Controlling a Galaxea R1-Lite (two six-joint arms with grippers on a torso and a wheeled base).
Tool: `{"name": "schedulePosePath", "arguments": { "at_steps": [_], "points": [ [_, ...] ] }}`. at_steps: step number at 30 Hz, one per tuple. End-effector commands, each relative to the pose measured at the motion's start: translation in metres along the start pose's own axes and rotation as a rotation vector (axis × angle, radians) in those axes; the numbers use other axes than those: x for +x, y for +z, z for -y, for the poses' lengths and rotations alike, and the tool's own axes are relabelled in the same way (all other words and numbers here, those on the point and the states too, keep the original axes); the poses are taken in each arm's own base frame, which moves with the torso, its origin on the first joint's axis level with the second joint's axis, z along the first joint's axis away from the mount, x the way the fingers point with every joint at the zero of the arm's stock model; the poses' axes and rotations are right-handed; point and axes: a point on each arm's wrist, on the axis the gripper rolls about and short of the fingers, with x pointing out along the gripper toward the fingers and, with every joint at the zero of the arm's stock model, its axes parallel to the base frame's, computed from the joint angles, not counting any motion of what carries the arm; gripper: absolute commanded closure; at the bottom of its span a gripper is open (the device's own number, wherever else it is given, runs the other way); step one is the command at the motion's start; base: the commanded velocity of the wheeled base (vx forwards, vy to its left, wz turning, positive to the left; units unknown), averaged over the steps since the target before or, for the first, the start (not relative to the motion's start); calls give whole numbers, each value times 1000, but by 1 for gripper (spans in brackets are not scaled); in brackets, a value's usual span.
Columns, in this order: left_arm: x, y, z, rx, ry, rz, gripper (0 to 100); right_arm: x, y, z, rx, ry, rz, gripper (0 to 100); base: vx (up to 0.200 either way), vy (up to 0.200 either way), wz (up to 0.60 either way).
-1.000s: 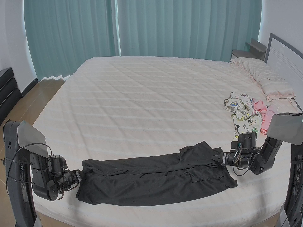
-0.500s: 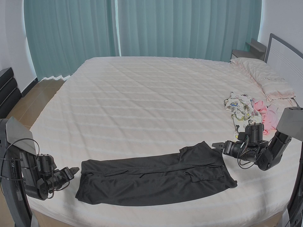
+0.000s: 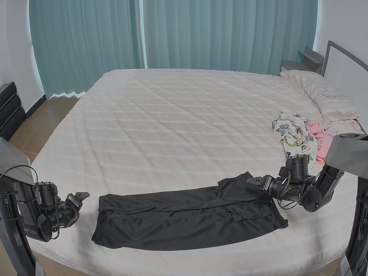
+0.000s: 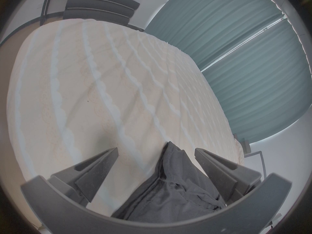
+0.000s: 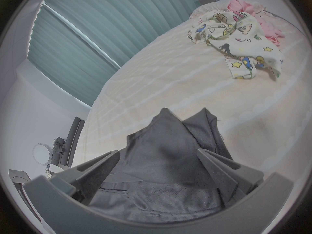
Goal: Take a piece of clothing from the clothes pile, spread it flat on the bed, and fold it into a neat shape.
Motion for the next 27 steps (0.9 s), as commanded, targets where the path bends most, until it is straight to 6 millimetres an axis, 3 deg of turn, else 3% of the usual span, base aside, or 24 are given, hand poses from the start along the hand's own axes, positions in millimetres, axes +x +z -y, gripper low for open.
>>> {"name": "schedulePosePath", "arguments": {
  "at_steps": [1,11,12,18,27],
  "points": [
    [3,-6,-3,-3,8,-29,0,11,-6,13,16,-31,-18,0,0,0,0],
    [3,-12,-3,7,14,-48,0,20,-8,16,15,-38,-33,0,0,0,0],
    [3,-12,-3,7,14,-48,0,20,-9,16,15,-39,-34,100,0,0,0],
    [2,-13,-3,7,16,-50,0,16,-12,18,18,-48,-47,100,0,0,0],
    [2,-13,-3,7,19,-49,0,-9,-14,22,32,-74,-52,100,0,0,0]
  ]
}}
